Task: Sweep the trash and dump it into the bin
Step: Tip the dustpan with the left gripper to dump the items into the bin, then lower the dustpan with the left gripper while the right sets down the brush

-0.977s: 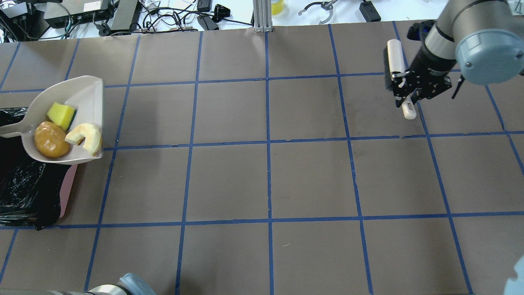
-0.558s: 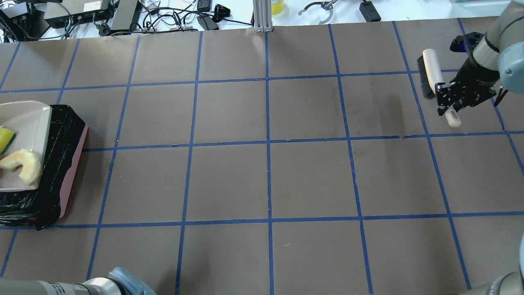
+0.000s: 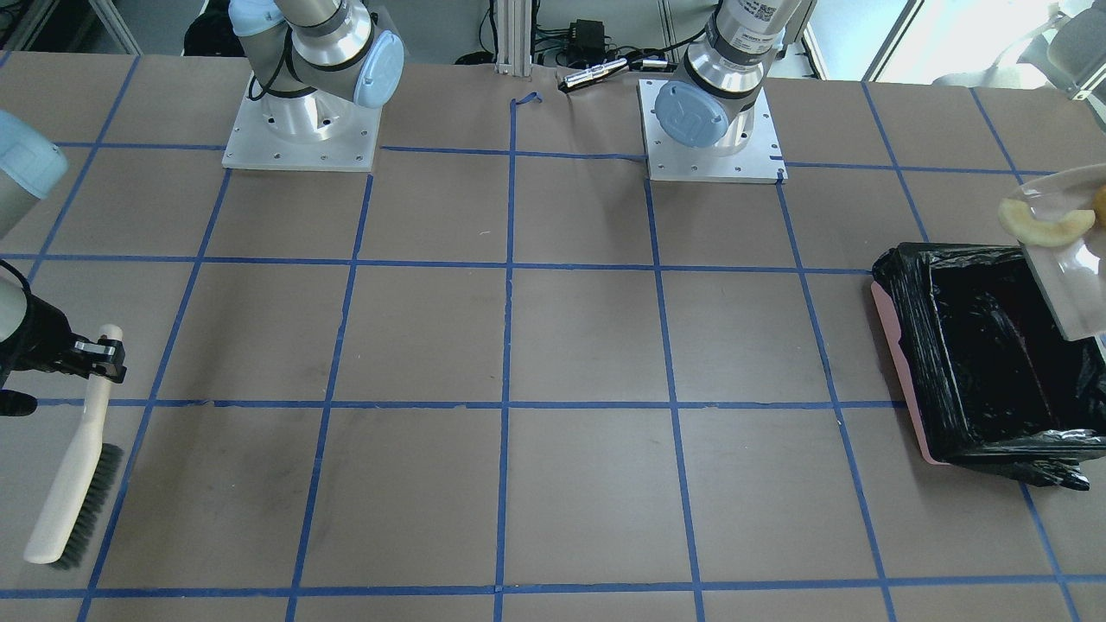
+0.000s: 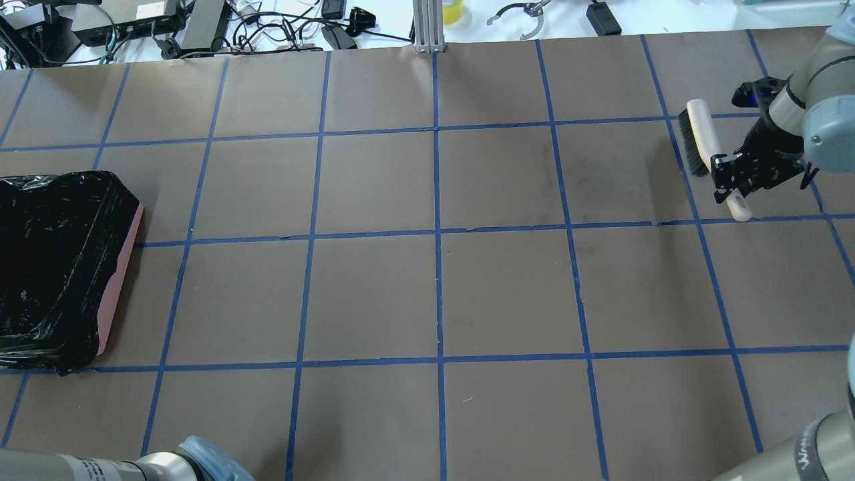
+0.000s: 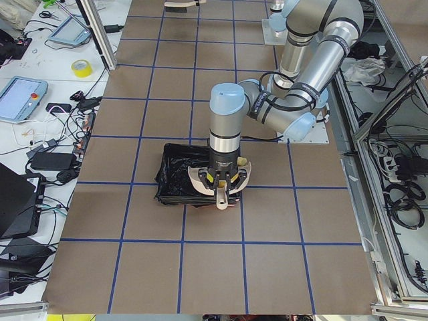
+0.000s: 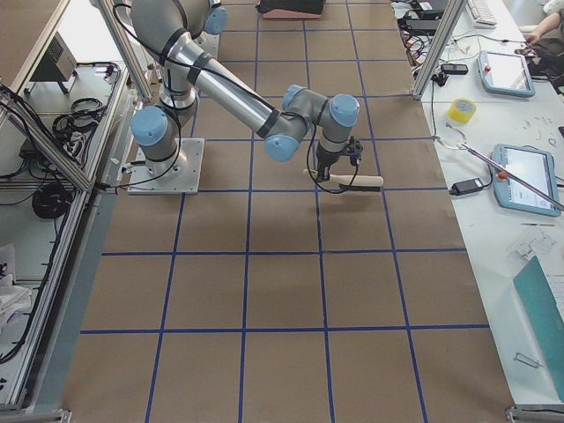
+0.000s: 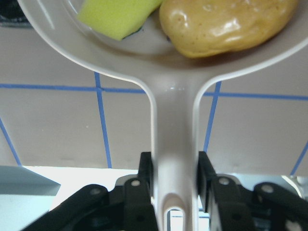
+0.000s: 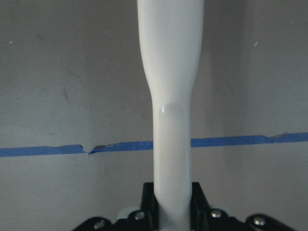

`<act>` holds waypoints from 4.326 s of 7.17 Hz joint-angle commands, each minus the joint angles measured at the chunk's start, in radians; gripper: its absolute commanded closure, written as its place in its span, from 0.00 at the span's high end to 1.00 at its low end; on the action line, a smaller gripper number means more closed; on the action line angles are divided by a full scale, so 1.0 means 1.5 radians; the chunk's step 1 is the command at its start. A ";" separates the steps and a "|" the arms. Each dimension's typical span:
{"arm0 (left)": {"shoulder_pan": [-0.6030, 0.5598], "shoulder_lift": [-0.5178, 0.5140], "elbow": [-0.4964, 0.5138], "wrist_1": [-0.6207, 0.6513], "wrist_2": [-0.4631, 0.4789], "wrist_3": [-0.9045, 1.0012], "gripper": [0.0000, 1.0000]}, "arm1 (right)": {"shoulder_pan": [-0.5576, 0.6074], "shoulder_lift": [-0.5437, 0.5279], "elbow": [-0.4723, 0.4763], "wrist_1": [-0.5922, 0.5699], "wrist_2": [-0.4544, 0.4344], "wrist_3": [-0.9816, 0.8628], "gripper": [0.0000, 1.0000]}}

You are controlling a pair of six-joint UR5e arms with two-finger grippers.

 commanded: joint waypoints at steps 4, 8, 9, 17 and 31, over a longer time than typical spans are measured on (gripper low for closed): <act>-0.143 -0.020 -0.006 0.139 0.190 0.011 0.00 | 0.001 0.003 0.022 -0.017 0.001 0.000 0.00; -0.249 -0.021 -0.037 0.151 0.406 0.012 0.00 | 0.003 0.003 0.024 -0.015 0.003 -0.002 0.00; -0.250 -0.020 -0.039 0.153 0.410 0.012 0.00 | 0.003 0.003 0.025 -0.014 0.009 -0.002 0.00; -0.414 -0.030 -0.029 0.197 -0.034 -0.157 0.00 | 0.003 0.003 0.036 -0.016 0.012 -0.001 0.60; -0.471 -0.247 0.000 -0.004 -0.274 -0.472 0.00 | 0.244 -0.081 -0.223 0.263 0.065 0.136 0.99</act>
